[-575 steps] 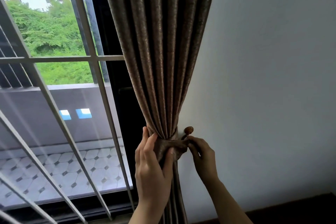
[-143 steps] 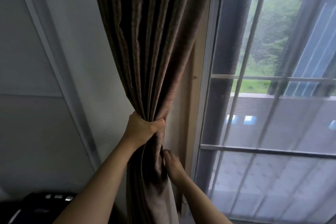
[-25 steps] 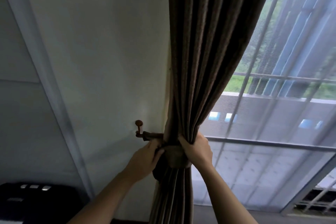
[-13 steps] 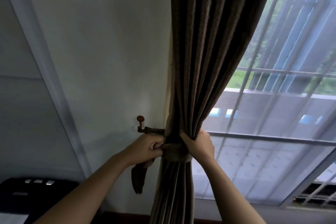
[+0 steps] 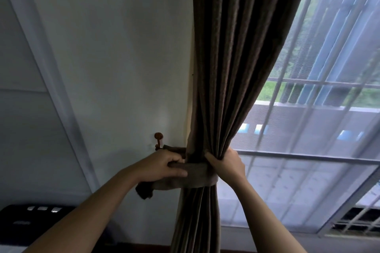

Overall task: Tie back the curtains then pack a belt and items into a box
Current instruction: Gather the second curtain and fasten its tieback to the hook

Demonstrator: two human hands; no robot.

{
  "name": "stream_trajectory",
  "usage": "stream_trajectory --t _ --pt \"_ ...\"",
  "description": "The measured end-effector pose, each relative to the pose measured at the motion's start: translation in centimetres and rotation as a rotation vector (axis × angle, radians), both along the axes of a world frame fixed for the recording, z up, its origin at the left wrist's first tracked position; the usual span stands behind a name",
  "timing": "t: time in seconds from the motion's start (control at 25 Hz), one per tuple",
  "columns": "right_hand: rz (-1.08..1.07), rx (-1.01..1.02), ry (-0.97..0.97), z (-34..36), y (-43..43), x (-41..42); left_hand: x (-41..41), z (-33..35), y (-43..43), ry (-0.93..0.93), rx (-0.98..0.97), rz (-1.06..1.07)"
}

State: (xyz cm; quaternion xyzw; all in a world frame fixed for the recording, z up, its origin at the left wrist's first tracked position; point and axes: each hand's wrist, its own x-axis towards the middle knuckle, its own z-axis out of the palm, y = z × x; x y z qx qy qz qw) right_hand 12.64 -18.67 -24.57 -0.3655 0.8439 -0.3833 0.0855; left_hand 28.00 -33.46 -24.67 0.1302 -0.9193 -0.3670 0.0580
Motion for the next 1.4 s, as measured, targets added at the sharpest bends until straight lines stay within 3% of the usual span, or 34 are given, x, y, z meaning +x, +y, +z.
stream_trajectory --t 0.28,0.56,0.8,0.92,1.08,1.2,1.32,1.4 --pt "0.025 -0.012 0.025 -0.4 0.0 0.5 -0.2 -0.4 -3.2 0.087 -0.222 0.113" --pt "0.092 -0.135 -0.17 -1.6 1.0 -0.3 -5.8 -3.0 0.0 0.239 0.092 0.277" --pt "0.182 -0.307 -0.229 -2.7 1.1 0.0 -7.0 -2.7 1.4 0.256 0.07 0.475" --pt "0.182 -0.318 -0.229 -2.9 1.1 0.1 -7.0 -1.8 1.7 0.183 -0.075 0.466" --pt "0.225 -0.274 -0.207 -2.6 1.1 -0.8 -7.0 0.5 1.3 0.028 -0.439 0.428" --pt "0.23 -0.272 -0.199 -2.6 1.1 -1.0 -7.4 0.0 1.4 0.145 -0.541 0.506" --pt "0.256 -0.326 -0.207 -2.8 1.1 -0.6 -7.3 -1.3 2.1 0.307 -0.137 0.655" --pt "0.283 -0.355 -0.233 -3.1 1.3 -0.2 -7.1 -2.1 3.1 0.308 0.033 0.646"
